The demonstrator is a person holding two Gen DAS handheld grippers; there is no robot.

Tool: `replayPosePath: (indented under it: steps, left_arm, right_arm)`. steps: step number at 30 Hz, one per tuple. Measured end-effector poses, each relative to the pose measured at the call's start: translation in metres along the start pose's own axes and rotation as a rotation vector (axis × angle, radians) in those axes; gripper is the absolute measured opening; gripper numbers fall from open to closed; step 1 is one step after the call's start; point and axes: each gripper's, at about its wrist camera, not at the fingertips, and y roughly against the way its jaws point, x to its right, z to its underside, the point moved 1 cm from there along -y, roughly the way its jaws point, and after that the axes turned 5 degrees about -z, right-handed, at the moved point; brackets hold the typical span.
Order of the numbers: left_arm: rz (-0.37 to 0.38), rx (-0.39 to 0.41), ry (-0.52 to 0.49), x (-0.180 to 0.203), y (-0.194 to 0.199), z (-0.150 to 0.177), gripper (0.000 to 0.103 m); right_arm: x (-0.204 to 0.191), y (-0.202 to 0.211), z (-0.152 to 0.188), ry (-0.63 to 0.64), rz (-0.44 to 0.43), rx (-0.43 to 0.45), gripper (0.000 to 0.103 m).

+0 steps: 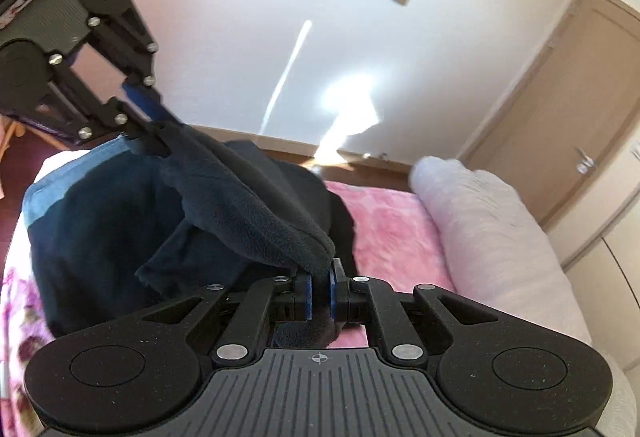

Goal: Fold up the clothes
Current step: 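Lift the dark garment up with both grippers to shake it out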

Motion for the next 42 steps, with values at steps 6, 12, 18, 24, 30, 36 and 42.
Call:
replayPosePath:
  steps: [6, 12, 18, 24, 30, 36, 42]
  left_arm:
    - [0.114, 0.069, -0.037, 0.091, 0.037, -0.069, 0.003]
    - [0.303, 0.195, -0.035, 0.220, 0.065, -0.162, 0.003]
    - [0.518, 0.326, -0.039, 0.361, 0.091, -0.257, 0.003]
    - [0.759, 0.539, -0.024, 0.444, 0.127, -0.344, 0.003]
    - [0.772, 0.703, 0.058, 0.445, 0.137, -0.390, 0.003]
    - [0.575, 0.500, 0.211, 0.382, 0.074, -0.360, 0.003]
    - [0.349, 0.168, 0.278, 0.325, -0.037, -0.293, 0.005]
  right_arm:
    - [0.009, 0.111, 0.052, -0.115, 0.118, -0.009, 0.006]
    - [0.024, 0.257, 0.139, -0.211, 0.288, -0.030, 0.006]
    - [0.031, 0.417, 0.228, -0.229, 0.461, -0.101, 0.006]
    - [0.033, 0.553, 0.254, -0.146, 0.646, -0.184, 0.006]
    - [0.037, 0.627, 0.233, 0.032, 0.719, -0.143, 0.007]
    - [0.083, 0.554, 0.220, 0.095, 0.568, -0.031, 0.007]
    - [0.100, 0.376, 0.242, 0.009, 0.325, -0.006, 0.007]
